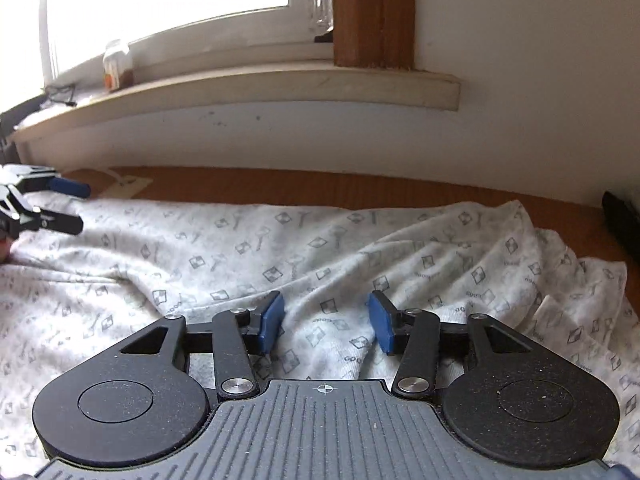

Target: Fold clothes

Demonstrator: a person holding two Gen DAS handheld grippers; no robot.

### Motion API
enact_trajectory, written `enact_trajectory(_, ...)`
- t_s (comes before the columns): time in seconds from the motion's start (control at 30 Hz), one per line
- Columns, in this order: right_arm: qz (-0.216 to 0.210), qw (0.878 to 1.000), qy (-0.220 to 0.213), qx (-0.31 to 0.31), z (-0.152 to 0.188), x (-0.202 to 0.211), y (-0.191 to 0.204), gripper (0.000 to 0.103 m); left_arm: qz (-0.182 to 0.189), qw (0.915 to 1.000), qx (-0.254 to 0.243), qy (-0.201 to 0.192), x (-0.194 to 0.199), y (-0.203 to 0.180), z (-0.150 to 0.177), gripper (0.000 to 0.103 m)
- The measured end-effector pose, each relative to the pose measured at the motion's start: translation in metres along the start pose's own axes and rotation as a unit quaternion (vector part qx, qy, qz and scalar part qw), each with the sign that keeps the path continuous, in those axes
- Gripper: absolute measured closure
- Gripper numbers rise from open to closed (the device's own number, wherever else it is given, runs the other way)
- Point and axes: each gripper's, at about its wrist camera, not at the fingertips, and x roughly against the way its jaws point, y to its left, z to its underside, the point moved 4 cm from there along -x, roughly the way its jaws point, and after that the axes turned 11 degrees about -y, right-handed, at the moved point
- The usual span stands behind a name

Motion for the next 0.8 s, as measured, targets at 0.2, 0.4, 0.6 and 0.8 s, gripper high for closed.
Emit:
enact_trajectory(0.2,0.025,0.999,-0.007,0.027,-0.002,0.001,0.007,0.048,-0.003,0.9998,-0.020,-0.008,0.005,-0.007,-0.001,0.000)
enact_trajectory(0.4,0.014,0.997,-0.032,0.063,-0.014,0.027,0.030,0.048,0.013,0.9970,-0.077,0.002,0.019,-0.028,0.000,0.001)
enact_trajectory(0.6,-0.052,0.997,-0.011,0.063,-0.016,0.032,0.059,0.051,0.035,0.9924,-0.113,0.032,0.034,-0.042,0.010,0.033)
enact_trajectory(0.8,-0.058,0.997,-0.003,0.058,-0.008,0.024,0.056,0.085,0.053,0.9896,-0.125,0.049,0.047,-0.047,0.021,0.044)
